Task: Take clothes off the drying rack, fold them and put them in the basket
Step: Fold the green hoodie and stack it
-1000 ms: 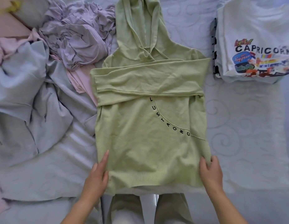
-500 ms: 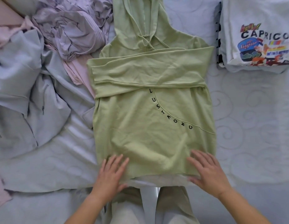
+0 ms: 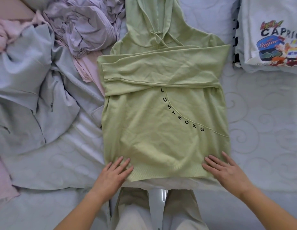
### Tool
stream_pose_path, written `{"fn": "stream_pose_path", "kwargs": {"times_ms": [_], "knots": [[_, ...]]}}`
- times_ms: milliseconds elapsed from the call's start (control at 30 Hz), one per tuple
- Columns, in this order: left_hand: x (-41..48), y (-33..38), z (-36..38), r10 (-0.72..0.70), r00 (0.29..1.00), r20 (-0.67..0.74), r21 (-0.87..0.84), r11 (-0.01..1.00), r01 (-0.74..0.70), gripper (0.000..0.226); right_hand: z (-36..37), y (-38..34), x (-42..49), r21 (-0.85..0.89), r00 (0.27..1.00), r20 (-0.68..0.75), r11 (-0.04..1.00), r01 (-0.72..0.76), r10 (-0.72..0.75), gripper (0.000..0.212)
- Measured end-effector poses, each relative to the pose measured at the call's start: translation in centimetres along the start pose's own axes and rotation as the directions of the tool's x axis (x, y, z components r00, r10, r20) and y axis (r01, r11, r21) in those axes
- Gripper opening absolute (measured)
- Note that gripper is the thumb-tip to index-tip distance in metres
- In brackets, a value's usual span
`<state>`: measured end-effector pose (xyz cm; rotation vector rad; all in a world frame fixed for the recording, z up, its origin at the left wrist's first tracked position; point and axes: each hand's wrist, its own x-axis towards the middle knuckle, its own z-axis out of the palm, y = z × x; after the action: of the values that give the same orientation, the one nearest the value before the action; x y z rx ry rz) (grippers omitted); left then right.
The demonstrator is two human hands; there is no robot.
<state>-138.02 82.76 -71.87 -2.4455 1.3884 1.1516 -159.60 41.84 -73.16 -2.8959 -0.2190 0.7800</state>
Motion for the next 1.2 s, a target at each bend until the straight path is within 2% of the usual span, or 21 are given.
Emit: {"fn": "stream_pose_path", "kwargs": {"times_ms": [67, 133, 200, 367, 433, 533, 700, 800, 900, 967, 1033, 1133, 1200], "knots": [[-0.8, -0.2, 0.5, 0.01, 0.999, 0.054, -0.014, 1.0, -0.009, 0.076, 0.4, 0.1, -1.2, -0.004, 0.998, 0.059, 1.0, -0.015, 0.016, 0.05], [-1.8, -0.2, 1.0, 0.037, 0.999, 0.034, -0.041, 0.999, -0.036, 0.062, 0.7, -0.1, -2.3, 0.003, 0.995, 0.09, 0.999, -0.048, 0.048, 0.046], [-2.2, -0.2, 0.5, 0.005, 1.0, -0.005, -0.106, 0.994, -0.006, 0.052, 0.6, -0.3, -2.9, 0.017, 0.993, 0.106, 0.998, -0.053, 0.051, 0.051], [2.0, -1.7, -5.4, -0.139, 0.96, -0.244, -0.196, 0.976, 0.091, 0.058, -2.4, 1.1, -0.6, 0.029, 1.0, 0.022, 1.0, -0.007, 0.006, 0.052], [5.3, -3.0, -8.7, -0.155, 0.93, -0.332, -0.167, 0.98, 0.104, 0.06, -4.2, 1.9, 2.7, 0.018, 0.999, -0.037, 0.999, 0.032, -0.032, 0.051], [11.1, -4.9, -13.8, -0.168, 0.911, -0.377, -0.141, 0.982, 0.123, 0.06, -8.2, 3.7, 9.6, 0.007, 0.994, -0.11, 1.0, 0.024, -0.023, 0.052], [19.3, -6.6, -21.9, -0.349, 0.852, -0.39, -0.238, 0.932, 0.273, 0.075, -16.0, 6.5, 21.8, 0.066, 0.955, -0.177, 0.971, -0.228, 0.237, 0.057], [22.5, -6.9, -24.7, -0.322, 0.86, -0.395, -0.159, 0.946, 0.281, 0.072, -19.0, 8.1, 27.6, 0.076, 0.937, -0.131, 0.945, -0.317, 0.325, 0.068], [25.1, -7.9, -25.6, -0.284, 0.89, -0.357, -0.087, 0.959, 0.271, 0.069, -20.4, 9.7, 31.7, 0.067, 0.953, -0.116, 0.96, -0.273, 0.28, 0.079], [26.9, -8.8, -26.5, -0.294, 0.879, -0.376, -0.117, 0.956, 0.269, 0.071, -21.3, 11.4, 33.7, -0.006, 0.975, -0.091, 0.979, -0.205, 0.204, 0.084], [29.1, -9.6, -28.6, -0.295, 0.852, -0.433, -0.158, 0.955, 0.251, 0.073, -23.1, 13.6, 35.5, -0.038, 0.974, -0.117, 0.979, -0.201, 0.195, 0.087], [33.0, -10.7, -33.1, -0.321, 0.794, -0.516, -0.262, 0.942, 0.211, 0.068, -26.4, 16.6, 38.4, 0.024, 0.912, -0.254, 0.945, -0.326, 0.321, 0.063], [35.8, -11.3, -36.1, -0.352, 0.718, -0.6, -0.367, 0.919, 0.144, 0.064, -28.3, 17.9, 40.9, 0.179, 0.816, -0.357, 0.891, -0.417, 0.454, 0.052]]}}
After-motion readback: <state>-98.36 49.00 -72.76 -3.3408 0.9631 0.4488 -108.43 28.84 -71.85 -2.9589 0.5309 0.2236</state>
